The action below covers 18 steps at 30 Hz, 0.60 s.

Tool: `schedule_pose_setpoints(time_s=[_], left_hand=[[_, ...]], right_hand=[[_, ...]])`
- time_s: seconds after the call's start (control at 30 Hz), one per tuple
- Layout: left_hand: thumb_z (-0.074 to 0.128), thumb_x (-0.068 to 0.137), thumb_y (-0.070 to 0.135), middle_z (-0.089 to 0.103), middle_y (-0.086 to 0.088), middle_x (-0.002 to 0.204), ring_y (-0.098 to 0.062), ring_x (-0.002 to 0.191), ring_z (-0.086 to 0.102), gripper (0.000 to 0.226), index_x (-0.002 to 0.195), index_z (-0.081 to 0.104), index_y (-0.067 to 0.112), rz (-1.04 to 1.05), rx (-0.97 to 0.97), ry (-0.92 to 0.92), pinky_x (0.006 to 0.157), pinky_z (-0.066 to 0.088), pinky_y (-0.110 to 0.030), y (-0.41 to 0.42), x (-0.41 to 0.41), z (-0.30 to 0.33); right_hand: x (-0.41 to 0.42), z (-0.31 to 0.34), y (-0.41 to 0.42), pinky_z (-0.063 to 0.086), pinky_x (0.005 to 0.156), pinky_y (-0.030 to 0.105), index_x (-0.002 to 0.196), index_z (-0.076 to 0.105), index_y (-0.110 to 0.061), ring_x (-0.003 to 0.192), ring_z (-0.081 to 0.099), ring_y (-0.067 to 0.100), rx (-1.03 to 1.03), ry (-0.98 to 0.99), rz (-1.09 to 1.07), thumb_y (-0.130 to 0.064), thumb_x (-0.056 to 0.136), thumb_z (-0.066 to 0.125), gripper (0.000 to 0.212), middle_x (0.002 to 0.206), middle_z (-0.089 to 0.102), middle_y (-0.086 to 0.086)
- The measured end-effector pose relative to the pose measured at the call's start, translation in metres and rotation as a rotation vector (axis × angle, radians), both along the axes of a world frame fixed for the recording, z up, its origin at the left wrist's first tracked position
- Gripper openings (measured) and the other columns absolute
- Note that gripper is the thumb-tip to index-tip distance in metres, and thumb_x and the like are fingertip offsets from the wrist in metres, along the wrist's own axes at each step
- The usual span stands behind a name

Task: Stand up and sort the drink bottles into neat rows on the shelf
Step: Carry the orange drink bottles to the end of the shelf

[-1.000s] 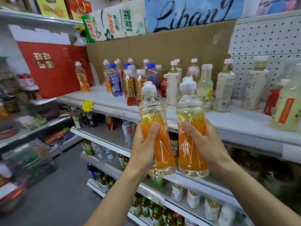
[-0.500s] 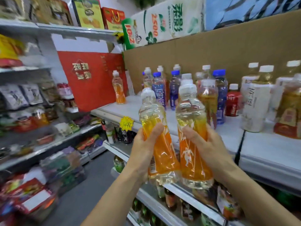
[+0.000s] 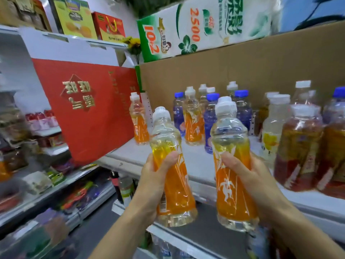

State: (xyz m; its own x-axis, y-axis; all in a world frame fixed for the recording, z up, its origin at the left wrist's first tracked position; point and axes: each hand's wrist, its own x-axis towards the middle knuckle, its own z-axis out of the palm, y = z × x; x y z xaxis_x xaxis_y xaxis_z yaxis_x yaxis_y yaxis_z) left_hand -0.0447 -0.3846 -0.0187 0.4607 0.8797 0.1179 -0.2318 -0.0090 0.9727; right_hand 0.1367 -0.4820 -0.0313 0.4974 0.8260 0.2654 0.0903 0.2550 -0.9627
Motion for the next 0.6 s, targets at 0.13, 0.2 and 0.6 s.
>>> schedule_pose_setpoints(time_s=[0.13, 0.2, 0.6], left_hand=[[0.074, 0.070, 0.044, 0.071, -0.012, 0.097, -0.031, 0.084, 0.072, 0.061, 0.123, 0.056, 0.020, -0.052, 0.047, -0.005, 0.070, 0.059, -0.047, 0.071, -0.021, 0.008], [0.075, 0.070, 0.045, 0.072, -0.009, 0.093, -0.030, 0.085, 0.072, 0.062, 0.124, 0.057, 0.021, -0.073, 0.082, -0.012, 0.069, 0.058, -0.047, 0.101, -0.025, 0.014], [0.071, 0.087, 0.026, 0.054, 0.025, 0.113, 0.021, 0.090, 0.056, 0.057, 0.127, 0.034, 0.043, 0.071, 0.439, 0.006, 0.072, 0.045, -0.004, 0.221, 0.038, 0.019]], right_hand=[[-0.024, 0.010, 0.049, 0.059, 0.074, 0.052, 0.112, 0.062, -0.028, 0.082, 0.074, 0.027, 0.021, 0.045, -0.123, -0.067, 0.064, 0.076, 0.064, 0.095, 0.074, 0.008], [-0.031, 0.015, 0.064, 0.060, 0.070, 0.047, 0.113, 0.060, -0.030, 0.080, 0.074, 0.024, 0.032, 0.040, -0.204, -0.066, 0.060, 0.070, 0.065, 0.094, 0.074, 0.005], [-0.027, 0.029, 0.146, 0.056, 0.075, 0.035, 0.106, 0.049, -0.041, 0.086, 0.068, 0.003, 0.131, -0.137, -0.472, -0.048, 0.063, 0.073, 0.050, 0.102, 0.067, -0.010]])
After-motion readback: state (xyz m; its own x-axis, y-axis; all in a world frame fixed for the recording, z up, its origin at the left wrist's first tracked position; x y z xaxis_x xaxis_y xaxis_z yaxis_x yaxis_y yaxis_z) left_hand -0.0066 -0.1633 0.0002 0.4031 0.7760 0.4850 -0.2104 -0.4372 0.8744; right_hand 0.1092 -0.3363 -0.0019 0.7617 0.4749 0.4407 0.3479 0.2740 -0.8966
